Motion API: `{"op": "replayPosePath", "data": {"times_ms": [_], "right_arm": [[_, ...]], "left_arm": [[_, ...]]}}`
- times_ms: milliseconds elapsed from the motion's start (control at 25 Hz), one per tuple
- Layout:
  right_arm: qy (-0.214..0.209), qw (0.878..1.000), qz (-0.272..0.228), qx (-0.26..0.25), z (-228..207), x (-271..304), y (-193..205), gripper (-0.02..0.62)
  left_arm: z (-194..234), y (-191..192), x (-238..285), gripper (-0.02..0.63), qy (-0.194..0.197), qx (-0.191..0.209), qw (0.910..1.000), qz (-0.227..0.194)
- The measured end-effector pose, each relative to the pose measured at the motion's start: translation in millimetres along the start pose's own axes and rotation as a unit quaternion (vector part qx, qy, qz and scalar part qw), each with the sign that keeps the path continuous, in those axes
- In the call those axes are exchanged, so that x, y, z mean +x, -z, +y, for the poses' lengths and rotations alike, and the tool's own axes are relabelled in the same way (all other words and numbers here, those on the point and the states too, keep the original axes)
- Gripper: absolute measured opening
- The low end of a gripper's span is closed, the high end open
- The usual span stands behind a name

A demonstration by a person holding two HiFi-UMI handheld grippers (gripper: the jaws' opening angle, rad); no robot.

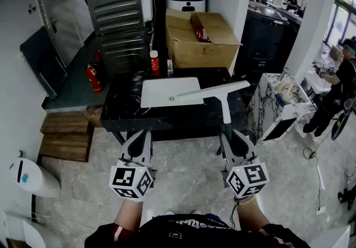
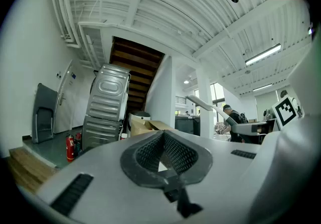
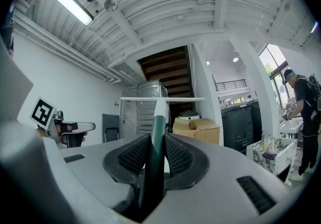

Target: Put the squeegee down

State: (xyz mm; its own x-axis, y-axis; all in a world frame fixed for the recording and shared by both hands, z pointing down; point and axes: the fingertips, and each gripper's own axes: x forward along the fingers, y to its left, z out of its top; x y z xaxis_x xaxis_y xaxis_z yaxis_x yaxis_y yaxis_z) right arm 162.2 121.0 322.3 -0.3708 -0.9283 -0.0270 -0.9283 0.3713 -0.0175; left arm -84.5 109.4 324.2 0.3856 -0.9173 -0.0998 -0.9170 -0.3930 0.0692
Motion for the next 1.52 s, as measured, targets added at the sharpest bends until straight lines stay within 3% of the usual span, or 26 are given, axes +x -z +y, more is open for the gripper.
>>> {"op": "replayPosePath", "data": {"times_ms": [1000, 1280, 1520], "right_arm": [[-0.013, 1.000, -0.004, 0.006, -35, -2, 10, 0.123], [-0.023, 1.000, 0.006, 0.012, -57, 16, 30, 0.123], [-0.029, 0.999, 0.027, 0.019, -66, 62, 53, 0.123]], "left_arm": [[-30, 14, 26, 0.015, -0.014, 0.001, 0.9998, 0.015], [-34, 22, 47, 0.014, -0.033, 0.012, 0.9993, 0.013], [-9, 38, 83, 0.014, -0.044, 0.009, 0.9987, 0.024]]}}
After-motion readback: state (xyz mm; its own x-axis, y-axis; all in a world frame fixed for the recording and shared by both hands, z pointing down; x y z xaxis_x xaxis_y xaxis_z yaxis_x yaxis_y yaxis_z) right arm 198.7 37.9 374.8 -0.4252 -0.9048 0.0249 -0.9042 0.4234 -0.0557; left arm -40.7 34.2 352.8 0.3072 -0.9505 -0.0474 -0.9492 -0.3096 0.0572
